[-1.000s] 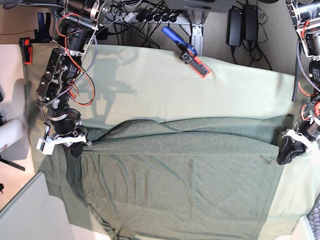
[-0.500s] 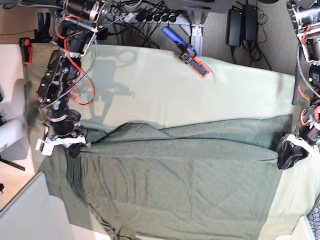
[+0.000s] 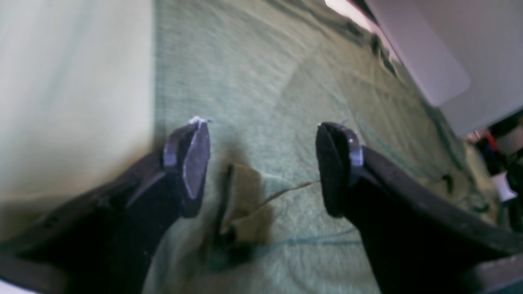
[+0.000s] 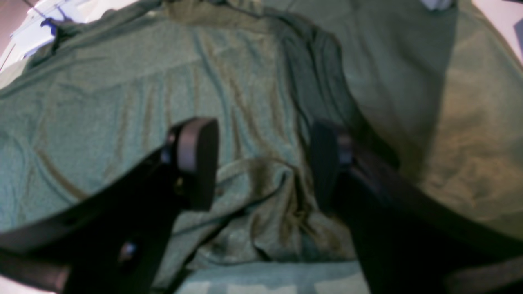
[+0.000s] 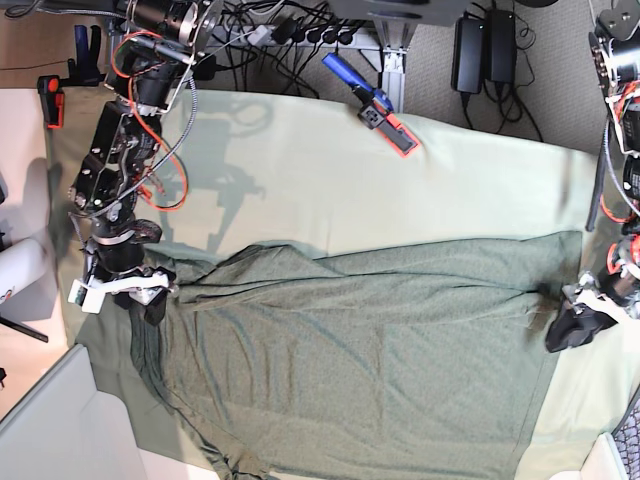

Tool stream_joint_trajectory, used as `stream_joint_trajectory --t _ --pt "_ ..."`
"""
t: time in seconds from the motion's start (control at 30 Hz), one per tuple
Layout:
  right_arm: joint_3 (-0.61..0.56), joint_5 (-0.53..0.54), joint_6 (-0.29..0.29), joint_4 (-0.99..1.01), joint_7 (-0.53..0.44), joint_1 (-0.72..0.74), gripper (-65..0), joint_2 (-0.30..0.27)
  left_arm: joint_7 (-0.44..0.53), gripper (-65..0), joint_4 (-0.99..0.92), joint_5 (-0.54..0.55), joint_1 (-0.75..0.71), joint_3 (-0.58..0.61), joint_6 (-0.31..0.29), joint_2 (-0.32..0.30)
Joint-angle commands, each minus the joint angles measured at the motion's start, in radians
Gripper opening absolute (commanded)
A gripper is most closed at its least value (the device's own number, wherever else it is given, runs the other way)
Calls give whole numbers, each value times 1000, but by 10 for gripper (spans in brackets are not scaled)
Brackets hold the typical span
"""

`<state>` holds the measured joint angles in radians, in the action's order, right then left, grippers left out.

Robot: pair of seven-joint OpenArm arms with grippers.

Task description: Fold the T-shirt properly

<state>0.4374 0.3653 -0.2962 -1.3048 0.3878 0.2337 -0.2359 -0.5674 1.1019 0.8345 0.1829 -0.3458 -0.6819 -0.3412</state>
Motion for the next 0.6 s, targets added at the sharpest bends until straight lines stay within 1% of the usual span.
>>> stream_joint_trajectory --t 0.0,0.07,0.13,0.23,0.33,0.43,0.57 --pt "2 8 -22 -16 -29 27 -296 -16 -15 -215 16 45 20 -20 -16 -20" --pt "2 9 -22 -16 -21 26 -296 -16 -64 -215 16 99 9 -46 -16 -31" --pt "3 25 -22 -16 27 26 -296 -16 -84 -215 19 143 -10 -75 -16 -33" --pt "3 74 -23 -18 84 17 -296 -16 -141 -215 38 225 -66 -101 -16 -33" --pt "16 92 -23 -21 92 -12 -296 -16 -152 -215 76 265 -157 -116 -16 -26" --pt "40 91 -23 -21 92 -36 -296 -16 -152 -215 108 304 -233 -169 -16 0" --pt "66 91 -23 -21 97 -49 -296 -16 -170 -215 114 322 -269 -259 -16 46"
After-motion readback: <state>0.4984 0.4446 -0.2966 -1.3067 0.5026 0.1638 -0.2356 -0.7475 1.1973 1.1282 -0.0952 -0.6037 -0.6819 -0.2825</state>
